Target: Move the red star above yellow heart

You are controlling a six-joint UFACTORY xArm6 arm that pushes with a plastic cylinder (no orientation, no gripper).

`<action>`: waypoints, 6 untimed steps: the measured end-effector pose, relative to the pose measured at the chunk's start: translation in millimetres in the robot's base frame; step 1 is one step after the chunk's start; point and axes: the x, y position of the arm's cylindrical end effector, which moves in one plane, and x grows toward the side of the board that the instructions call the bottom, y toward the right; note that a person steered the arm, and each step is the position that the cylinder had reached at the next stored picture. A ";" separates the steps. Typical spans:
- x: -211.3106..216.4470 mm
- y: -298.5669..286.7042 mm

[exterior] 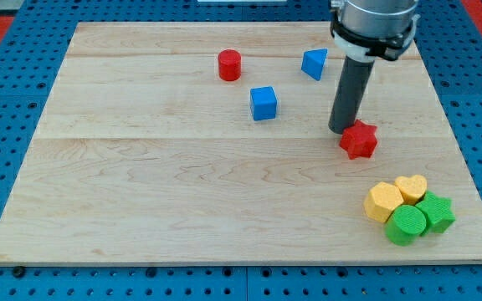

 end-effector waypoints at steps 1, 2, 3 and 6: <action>11.6 13.2; 21.5 17.2; 34.6 23.3; 31.9 38.8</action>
